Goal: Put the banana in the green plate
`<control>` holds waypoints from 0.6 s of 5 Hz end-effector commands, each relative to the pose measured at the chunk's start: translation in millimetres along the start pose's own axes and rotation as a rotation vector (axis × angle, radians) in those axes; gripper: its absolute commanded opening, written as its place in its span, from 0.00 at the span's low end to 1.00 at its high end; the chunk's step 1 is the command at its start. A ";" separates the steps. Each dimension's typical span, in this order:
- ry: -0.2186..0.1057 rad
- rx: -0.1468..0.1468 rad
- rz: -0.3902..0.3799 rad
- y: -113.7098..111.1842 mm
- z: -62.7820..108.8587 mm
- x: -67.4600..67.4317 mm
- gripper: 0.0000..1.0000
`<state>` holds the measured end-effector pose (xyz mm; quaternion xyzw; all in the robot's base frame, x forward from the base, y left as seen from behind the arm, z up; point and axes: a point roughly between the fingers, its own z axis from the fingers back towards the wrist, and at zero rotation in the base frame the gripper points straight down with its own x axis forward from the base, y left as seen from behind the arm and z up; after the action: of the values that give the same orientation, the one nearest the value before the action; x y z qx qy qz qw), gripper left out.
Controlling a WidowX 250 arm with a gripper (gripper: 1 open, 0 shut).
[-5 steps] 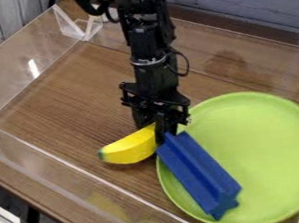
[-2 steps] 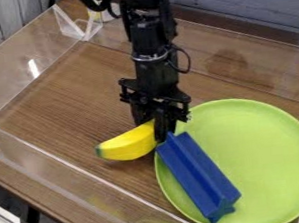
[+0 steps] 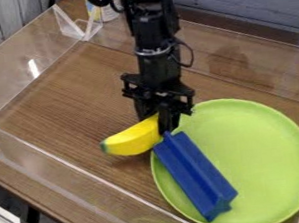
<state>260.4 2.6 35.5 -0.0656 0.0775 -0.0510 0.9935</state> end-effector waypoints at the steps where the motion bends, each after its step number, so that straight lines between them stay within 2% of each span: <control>1: -0.054 0.007 -0.005 -11.2 16.2 14.1 0.00; 2: -0.066 0.000 -0.005 -26.9 19.7 24.4 0.00; 3: -0.068 -0.004 -0.028 -40.8 18.6 24.4 0.00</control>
<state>276.0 -36.1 43.8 -0.0705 0.0676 -0.0590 0.9935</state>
